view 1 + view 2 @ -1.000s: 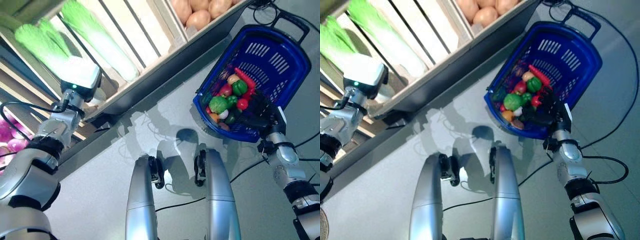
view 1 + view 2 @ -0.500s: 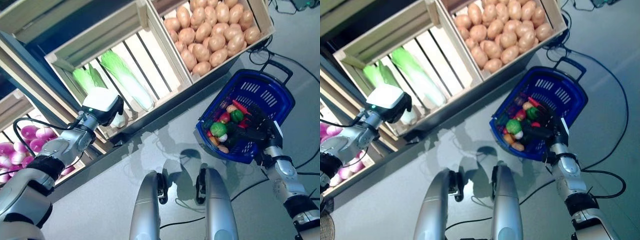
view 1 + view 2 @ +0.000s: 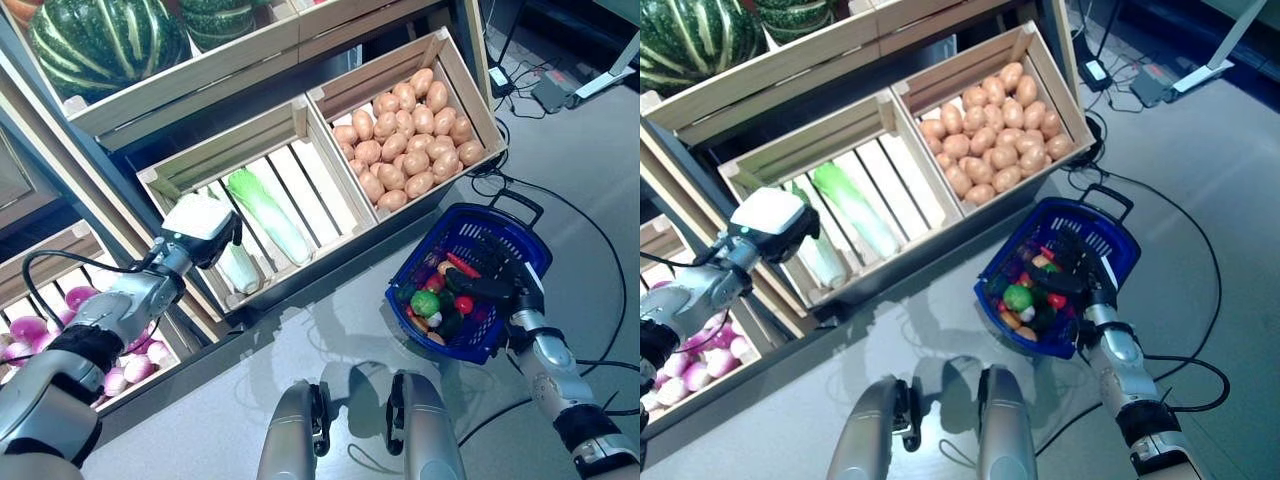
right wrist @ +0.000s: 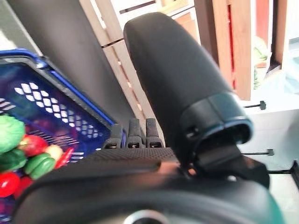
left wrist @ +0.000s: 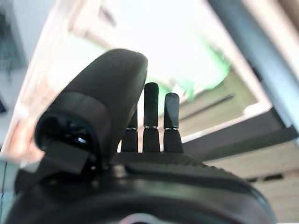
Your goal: Put vegetables into the basket
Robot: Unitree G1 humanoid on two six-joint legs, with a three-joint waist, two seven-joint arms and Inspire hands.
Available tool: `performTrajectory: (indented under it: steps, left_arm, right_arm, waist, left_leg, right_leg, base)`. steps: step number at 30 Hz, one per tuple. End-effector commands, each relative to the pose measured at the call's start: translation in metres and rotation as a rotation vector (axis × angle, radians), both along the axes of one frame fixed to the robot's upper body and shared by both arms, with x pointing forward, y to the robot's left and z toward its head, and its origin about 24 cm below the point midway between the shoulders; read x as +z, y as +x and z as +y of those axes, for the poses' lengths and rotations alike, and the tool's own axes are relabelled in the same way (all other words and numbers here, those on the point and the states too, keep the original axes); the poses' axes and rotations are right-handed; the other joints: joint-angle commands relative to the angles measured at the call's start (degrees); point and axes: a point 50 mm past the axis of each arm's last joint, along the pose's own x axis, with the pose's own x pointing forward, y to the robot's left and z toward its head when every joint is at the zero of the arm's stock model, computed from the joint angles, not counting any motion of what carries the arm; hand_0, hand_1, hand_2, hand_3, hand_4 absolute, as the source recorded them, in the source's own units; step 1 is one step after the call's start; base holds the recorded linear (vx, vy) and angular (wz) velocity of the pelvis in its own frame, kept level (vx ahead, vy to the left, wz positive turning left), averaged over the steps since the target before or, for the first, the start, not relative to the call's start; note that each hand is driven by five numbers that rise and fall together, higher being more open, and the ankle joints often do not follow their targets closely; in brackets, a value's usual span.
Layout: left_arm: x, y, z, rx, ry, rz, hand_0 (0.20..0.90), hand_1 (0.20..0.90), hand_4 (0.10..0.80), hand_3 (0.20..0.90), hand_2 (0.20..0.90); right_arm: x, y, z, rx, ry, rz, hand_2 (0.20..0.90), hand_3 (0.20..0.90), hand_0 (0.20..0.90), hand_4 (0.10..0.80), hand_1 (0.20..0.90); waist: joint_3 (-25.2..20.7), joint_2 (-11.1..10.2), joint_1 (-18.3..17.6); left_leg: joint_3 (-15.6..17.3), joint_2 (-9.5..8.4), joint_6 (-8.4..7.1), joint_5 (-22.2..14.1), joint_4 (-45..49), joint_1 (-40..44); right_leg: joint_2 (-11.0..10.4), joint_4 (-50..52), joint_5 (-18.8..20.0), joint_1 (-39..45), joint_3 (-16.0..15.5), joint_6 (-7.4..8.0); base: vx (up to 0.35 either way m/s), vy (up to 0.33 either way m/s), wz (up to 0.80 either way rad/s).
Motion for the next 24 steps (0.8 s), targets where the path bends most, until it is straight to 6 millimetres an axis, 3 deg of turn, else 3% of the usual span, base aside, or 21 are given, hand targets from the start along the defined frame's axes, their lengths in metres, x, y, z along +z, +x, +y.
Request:
performTrajectory:
  steps: [1, 24]
  left_arm:
    - [0.018, 0.003, 0.016, 0.099, 0.067, -0.058, 0.9, 0.9, 0.8, 0.9, 0.9]
    - [0.09, 0.026, 0.01, 0.084, 0.263, -0.305, 0.9, 0.9, 0.8, 0.9, 0.9]
  right_arm:
    - [0.031, 0.009, -0.011, -0.012, -0.025, -0.139, 0.9, 0.9, 0.9, 0.8, 0.9]
    - [0.047, 0.014, -0.023, 0.005, -0.091, -0.15, 0.9, 0.9, 0.9, 0.8, 0.9]
  waist:
    - [-2.73, 1.0, -0.12]
    - [2.14, 0.23, -1.78]
  left_leg:
    - [4.8, -0.6, 5.15, 0.41, -5.55, 1.41]
    - [3.12, 0.78, 4.09, 3.94, -2.36, -13.45]
  right_leg:
    - [-0.9, -6.64, 7.76, 0.91, -0.61, -2.74]
    - [0.88, -4.13, 10.88, -13.25, 0.73, -2.19]
  base:
    - [0.0, 0.0, 0.0]
    - [-0.005, 0.004, -0.01]
